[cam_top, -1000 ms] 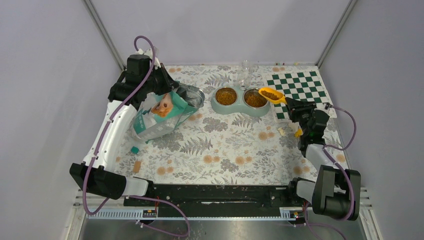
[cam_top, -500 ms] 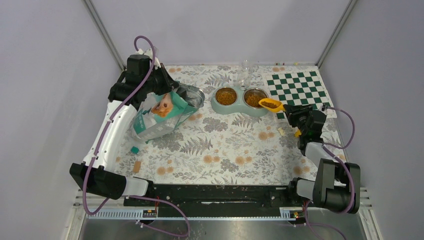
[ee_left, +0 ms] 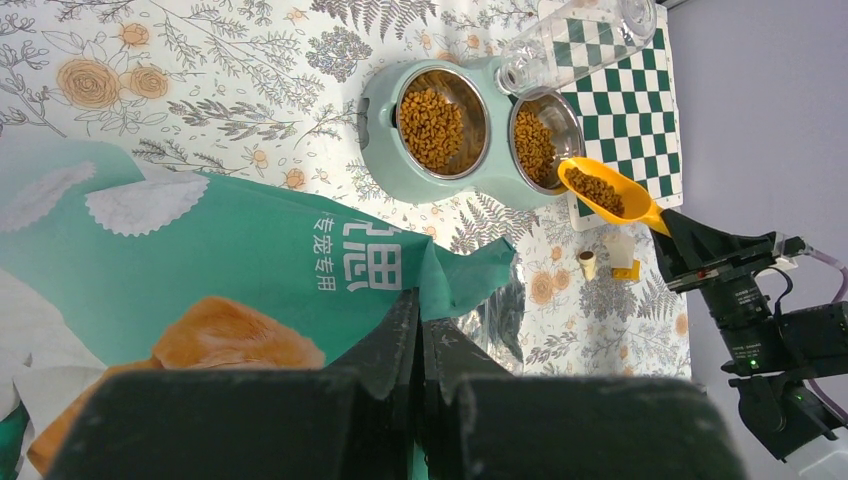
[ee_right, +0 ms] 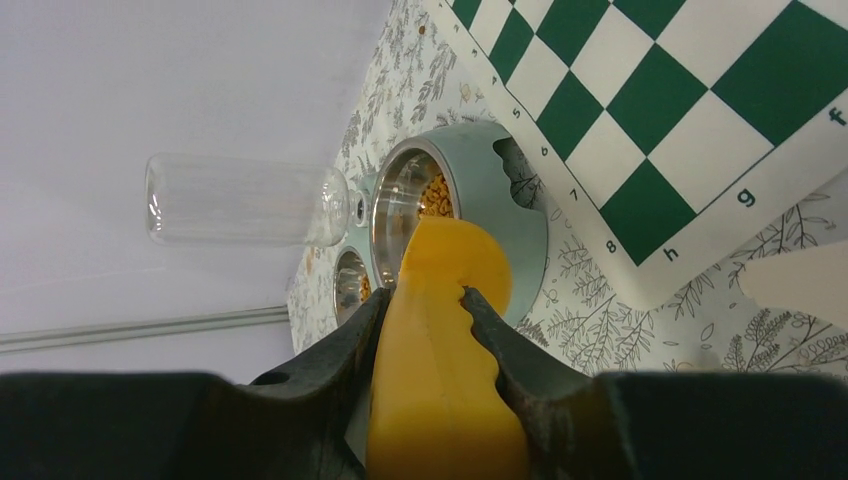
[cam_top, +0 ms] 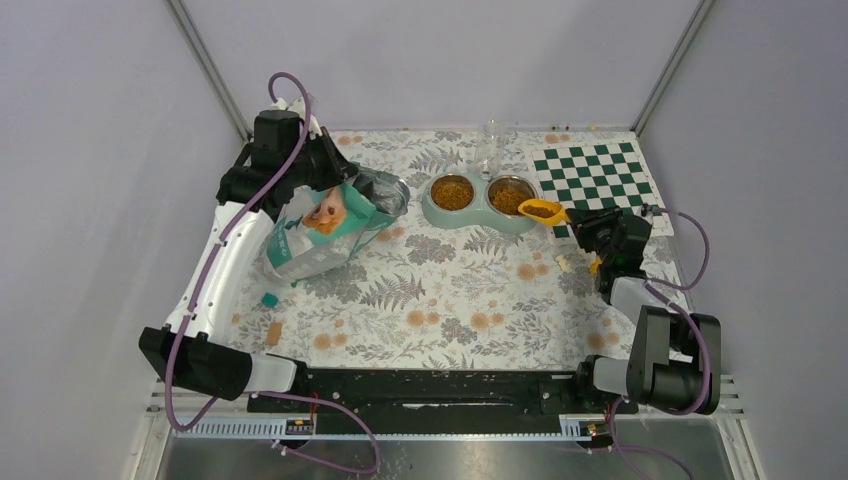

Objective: Serve the pet food

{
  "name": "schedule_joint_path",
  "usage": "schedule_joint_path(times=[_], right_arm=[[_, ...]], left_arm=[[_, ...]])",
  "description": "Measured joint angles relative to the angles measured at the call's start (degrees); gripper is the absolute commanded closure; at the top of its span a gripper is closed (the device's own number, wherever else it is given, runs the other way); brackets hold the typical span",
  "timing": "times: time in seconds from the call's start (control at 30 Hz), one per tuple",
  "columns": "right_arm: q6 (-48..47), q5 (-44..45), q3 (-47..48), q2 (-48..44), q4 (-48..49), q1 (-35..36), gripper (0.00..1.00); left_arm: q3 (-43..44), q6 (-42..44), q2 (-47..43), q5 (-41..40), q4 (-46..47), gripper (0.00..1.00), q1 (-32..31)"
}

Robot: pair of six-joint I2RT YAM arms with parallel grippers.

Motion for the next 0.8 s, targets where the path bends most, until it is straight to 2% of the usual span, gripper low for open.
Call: schedule_joint_path(times=[0.2, 0.43, 0.6, 0.8], right_arm=[[-2.7, -0.1, 2.9, 0.9, -2.1, 0.0, 1.00], [-9.2, 0.2, 10.4, 1.0, -10.0, 1.0, 1.00], [-15.6, 2.7, 17.0, 1.0, -18.0, 5.2, 1.00], [-22.3, 9.7, 23.6, 1.0, -27.4, 10.1, 1.00]], left_arm=[[-0.1, 0.0, 0.0, 0.0, 0.1, 1.00, 0.0], [-0.2, 0.0, -0.1, 0.0, 0.2, 1.00, 0.0], [-0.4, 0.2, -0.4, -0.1, 0.2, 1.00, 0.0], [-0.4, 0.4, -0.8, -0.3, 0.2, 1.00, 0.0]])
